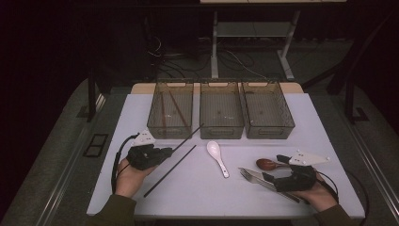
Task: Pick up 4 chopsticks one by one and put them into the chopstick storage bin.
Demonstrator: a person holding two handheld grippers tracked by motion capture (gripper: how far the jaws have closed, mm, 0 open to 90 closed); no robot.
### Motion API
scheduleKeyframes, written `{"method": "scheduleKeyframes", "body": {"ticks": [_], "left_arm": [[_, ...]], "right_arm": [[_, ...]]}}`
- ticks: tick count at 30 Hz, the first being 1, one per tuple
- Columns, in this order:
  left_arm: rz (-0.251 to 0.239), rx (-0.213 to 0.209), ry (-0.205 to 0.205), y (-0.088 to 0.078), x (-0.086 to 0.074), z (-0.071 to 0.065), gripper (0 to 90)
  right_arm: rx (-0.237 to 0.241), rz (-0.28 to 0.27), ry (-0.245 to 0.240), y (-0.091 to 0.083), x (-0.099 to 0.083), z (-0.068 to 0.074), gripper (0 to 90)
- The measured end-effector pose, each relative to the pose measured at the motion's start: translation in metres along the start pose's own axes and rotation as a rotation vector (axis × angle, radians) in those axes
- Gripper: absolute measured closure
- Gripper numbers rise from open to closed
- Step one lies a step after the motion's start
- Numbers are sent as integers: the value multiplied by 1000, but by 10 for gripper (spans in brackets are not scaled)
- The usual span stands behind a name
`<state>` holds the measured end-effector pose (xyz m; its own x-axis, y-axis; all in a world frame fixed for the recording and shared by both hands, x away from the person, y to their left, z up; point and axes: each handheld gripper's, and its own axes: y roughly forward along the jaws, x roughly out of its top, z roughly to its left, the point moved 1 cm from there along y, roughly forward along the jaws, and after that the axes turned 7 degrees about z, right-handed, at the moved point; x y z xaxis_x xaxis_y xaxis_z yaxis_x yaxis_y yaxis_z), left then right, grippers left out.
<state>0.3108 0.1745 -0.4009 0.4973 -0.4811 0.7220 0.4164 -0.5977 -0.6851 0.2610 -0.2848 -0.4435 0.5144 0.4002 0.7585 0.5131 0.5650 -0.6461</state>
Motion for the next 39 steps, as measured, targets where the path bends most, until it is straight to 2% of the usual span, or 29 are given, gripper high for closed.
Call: {"method": "scheduleKeyframes", "body": {"ticks": [19,23,31,39], "left_arm": [[-32,15,-4,9,25,16,854],[-50,16,-16,9,29,20,855],[-72,28,-26,8,39,33,855],[-97,35,-48,12,55,51,855]], "right_arm": [[-4,-4,2,-1,0,-1,114],[-5,-6,1,-1,0,-2,114],[-5,-6,3,-1,0,-1,114],[-10,-14,14,-2,-1,-2,114]]}}
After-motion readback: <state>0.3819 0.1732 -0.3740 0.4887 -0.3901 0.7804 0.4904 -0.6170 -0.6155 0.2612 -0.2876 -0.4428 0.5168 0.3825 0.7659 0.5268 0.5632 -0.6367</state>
